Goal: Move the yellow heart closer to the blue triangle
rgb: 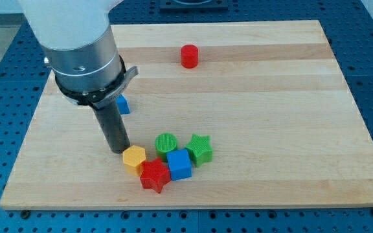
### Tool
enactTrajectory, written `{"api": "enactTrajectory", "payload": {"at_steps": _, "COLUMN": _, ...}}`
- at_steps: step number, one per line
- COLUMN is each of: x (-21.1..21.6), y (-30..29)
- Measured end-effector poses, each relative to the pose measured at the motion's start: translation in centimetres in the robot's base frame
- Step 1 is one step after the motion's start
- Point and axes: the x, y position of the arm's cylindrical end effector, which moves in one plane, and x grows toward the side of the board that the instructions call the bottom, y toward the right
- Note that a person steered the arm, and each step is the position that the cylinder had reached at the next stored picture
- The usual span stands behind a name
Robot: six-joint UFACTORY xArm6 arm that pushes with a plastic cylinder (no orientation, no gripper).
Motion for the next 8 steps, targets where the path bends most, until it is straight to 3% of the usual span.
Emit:
{"api": "enactTrajectory", "payload": {"at_steps": 3, "x": 3.7, "y": -0.6}}
{"api": "enactTrajectory", "payload": {"at_steps": 4, "x": 3.0, "y": -2.1}}
{"api": "enactTrajectory", "payload": {"at_steps": 7, "x": -7.0, "y": -11.9}}
{"api": "enactTrajectory", "payload": {"at_steps": 8, "x": -11.1, "y": -11.7}}
